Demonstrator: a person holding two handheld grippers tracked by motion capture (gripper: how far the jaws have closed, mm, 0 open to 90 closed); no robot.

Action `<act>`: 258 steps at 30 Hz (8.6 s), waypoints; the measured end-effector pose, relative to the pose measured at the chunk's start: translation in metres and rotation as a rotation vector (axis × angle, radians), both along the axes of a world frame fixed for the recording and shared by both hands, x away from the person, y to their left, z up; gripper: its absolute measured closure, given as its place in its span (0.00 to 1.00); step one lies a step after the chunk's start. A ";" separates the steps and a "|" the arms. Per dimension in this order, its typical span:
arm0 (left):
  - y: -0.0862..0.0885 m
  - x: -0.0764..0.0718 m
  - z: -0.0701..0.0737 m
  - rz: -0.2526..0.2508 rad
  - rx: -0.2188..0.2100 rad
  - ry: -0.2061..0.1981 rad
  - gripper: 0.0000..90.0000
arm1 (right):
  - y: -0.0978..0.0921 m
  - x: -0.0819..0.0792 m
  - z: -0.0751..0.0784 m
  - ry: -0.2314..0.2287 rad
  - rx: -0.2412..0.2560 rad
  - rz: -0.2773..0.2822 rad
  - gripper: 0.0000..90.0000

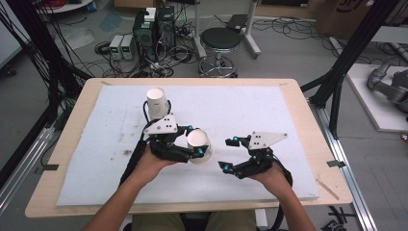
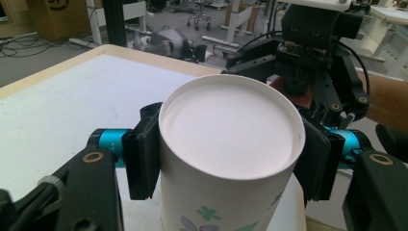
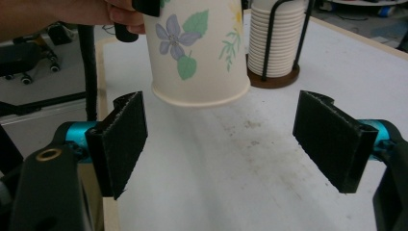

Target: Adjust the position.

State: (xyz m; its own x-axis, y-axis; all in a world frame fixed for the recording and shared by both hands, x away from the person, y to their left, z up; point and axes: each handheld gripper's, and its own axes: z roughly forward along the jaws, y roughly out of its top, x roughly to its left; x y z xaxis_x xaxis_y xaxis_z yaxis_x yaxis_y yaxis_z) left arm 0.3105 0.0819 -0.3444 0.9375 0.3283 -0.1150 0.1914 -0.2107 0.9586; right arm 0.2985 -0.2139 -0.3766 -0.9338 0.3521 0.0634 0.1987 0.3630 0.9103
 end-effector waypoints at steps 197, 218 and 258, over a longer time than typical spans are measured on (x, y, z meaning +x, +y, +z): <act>0.023 -0.021 -0.015 -0.172 0.119 0.015 0.18 | 0.006 0.005 0.012 0.061 -0.088 0.236 0.36; 0.007 -0.020 -0.012 -0.184 0.311 -0.004 0.19 | 0.042 0.002 0.047 -0.036 -0.455 0.275 0.36; -0.015 -0.014 -0.023 -0.270 0.416 0.058 0.41 | 0.081 -0.001 0.056 -0.040 -0.698 0.353 0.33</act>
